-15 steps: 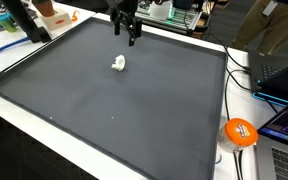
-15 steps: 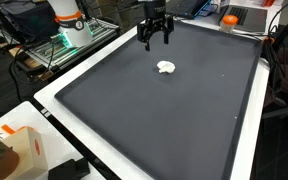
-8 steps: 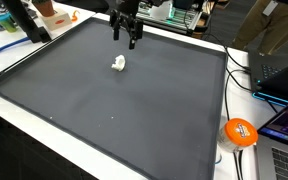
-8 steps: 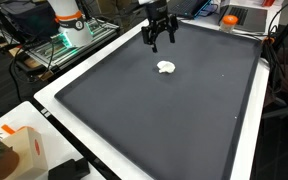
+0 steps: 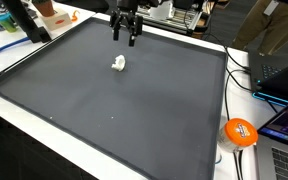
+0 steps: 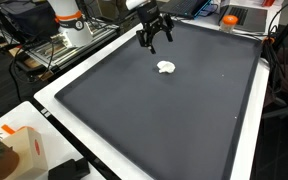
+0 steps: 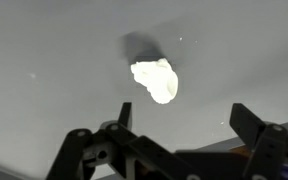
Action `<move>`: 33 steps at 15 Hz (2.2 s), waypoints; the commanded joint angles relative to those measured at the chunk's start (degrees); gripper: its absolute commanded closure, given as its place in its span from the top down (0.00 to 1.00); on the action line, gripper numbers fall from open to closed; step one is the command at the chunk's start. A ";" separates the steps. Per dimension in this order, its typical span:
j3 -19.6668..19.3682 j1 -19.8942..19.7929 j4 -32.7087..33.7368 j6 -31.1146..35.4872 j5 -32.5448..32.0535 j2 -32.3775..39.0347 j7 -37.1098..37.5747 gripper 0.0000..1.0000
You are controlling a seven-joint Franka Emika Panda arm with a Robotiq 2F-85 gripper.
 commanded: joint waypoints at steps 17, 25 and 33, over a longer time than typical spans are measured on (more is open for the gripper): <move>-2.12 3.68 -3.43 11.61 20.13 4.19 -16.79 1.00; -11.79 13.28 -1.46 7.70 20.61 7.85 -22.50 1.00; -12.52 14.43 -1.26 1.96 17.72 3.77 -20.78 1.00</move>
